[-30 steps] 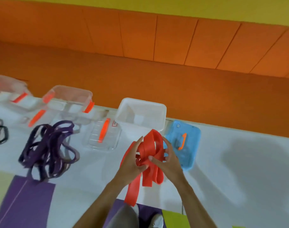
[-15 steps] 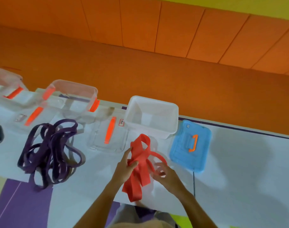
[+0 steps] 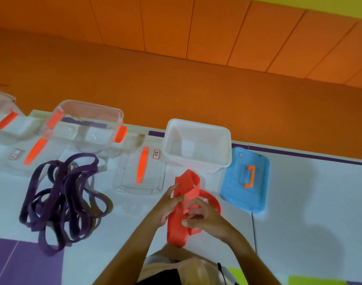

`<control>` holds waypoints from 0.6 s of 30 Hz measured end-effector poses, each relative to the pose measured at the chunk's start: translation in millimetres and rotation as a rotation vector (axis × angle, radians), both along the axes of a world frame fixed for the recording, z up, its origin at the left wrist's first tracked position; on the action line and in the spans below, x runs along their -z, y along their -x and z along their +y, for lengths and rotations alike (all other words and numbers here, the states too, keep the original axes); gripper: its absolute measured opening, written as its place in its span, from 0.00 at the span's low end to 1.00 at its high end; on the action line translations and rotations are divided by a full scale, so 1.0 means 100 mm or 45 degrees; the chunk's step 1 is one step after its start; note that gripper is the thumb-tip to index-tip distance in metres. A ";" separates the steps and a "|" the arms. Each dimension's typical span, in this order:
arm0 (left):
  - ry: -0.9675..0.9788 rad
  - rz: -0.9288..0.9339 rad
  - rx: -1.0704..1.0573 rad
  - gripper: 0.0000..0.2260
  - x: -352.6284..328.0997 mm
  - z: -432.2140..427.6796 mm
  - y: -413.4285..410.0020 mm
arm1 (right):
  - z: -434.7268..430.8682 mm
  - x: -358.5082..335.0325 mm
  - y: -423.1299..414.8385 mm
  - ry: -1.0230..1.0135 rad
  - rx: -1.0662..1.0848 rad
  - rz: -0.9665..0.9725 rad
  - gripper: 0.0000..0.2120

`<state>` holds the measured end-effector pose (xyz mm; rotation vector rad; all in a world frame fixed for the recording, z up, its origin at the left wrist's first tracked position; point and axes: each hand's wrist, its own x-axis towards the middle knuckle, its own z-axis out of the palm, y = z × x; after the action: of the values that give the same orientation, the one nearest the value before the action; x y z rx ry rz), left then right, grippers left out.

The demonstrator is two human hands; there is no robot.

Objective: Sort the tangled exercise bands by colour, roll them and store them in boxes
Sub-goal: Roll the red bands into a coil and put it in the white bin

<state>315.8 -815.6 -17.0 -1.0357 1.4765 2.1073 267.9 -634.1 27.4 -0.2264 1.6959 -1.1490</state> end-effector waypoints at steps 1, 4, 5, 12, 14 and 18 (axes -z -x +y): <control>-0.008 0.001 0.002 0.20 -0.03 -0.02 0.00 | -0.02 -0.02 -0.01 0.011 0.031 0.001 0.26; 0.036 -0.014 0.066 0.16 -0.08 -0.15 -0.04 | -0.05 -0.10 -0.01 0.071 0.193 0.040 0.22; 0.069 -0.016 0.121 0.17 -0.10 -0.22 -0.08 | -0.06 -0.13 0.01 0.098 0.256 0.041 0.21; 0.231 0.369 0.577 0.43 -0.34 -0.58 -0.44 | -0.22 -0.56 0.18 0.248 0.494 -0.034 0.18; 0.324 0.557 0.685 0.50 -0.48 -0.52 -0.41 | -0.33 -0.70 0.18 0.315 0.531 -0.058 0.16; 0.519 0.765 0.502 0.45 -0.75 -0.49 -0.30 | -0.45 -0.95 0.17 0.398 0.615 -0.075 0.14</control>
<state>345.9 -864.8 57.5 -0.1616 2.2391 1.9460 250.9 -679.5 122.7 0.0312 1.5545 -1.7635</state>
